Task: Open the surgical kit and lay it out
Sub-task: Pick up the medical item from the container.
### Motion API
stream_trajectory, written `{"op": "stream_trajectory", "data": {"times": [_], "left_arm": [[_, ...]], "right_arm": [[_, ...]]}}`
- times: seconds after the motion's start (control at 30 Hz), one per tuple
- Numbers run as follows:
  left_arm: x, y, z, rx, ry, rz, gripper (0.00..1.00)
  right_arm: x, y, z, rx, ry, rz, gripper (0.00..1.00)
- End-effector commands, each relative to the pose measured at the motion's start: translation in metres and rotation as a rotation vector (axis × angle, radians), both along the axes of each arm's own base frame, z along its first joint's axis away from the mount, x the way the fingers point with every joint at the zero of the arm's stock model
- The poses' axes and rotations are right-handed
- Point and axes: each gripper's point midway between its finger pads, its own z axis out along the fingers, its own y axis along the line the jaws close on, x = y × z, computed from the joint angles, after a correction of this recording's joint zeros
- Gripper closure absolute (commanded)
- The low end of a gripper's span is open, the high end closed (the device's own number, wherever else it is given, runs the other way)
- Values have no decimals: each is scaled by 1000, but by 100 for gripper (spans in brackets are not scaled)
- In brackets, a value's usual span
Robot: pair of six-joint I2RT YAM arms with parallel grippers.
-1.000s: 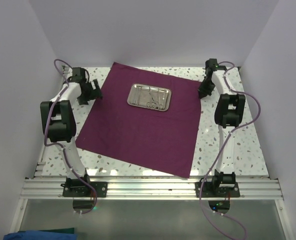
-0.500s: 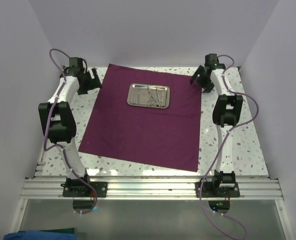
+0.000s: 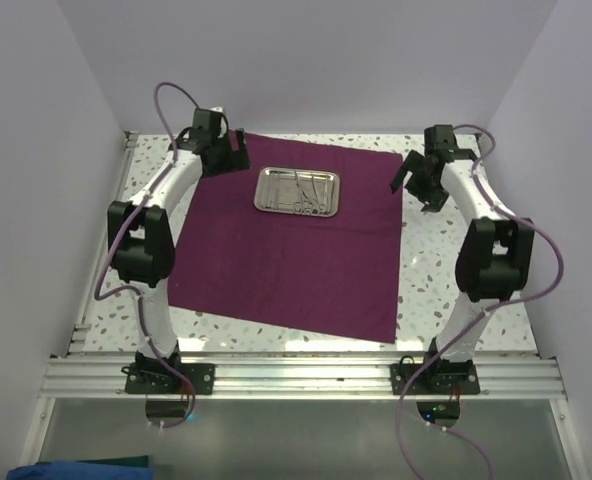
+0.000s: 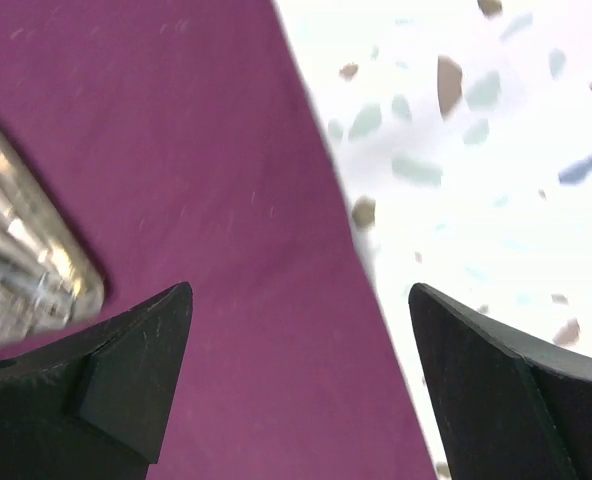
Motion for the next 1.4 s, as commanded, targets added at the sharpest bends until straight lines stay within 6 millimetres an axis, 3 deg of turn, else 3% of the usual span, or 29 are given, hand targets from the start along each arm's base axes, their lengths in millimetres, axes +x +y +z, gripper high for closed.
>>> {"op": "stream_trajectory", "data": {"times": [0.0,0.03,0.07,0.1,0.13,0.17,0.2,0.37,0.63,0.87,1.03,1.37], "left_arm": [[30,-24,20,-21,-91,-63,0],[41,-34,35,-17,-127,-65,0],[42,-36,29,-13,-98,-60,0],[48,-41,9,-22,-59,-48,0],[59,-45,19,-34,-87,-44,1],[63,-47,17,-39,-85,-41,2],[67,-49,1,-38,-62,-36,4],[85,-74,-4,-58,-115,-70,8],[92,-124,-11,-93,-163,-146,28],[87,-154,-28,-77,-159,-182,39],[87,-144,-47,7,-140,-126,51],[91,-130,-55,66,-151,-70,50]], "right_arm": [[-14,15,48,2,-148,47,7],[-26,20,40,2,-121,63,7],[-34,21,40,3,-112,70,7],[-40,24,43,5,-114,81,7],[-51,25,46,4,-119,87,7],[-58,26,49,4,-117,92,7],[-64,26,52,2,-123,95,7],[-99,22,72,-7,-170,109,7],[-148,13,81,-27,-190,86,7],[-174,5,85,-51,-182,61,7],[-185,3,89,-58,-179,55,7],[-206,-2,82,-87,-126,78,7]]}}
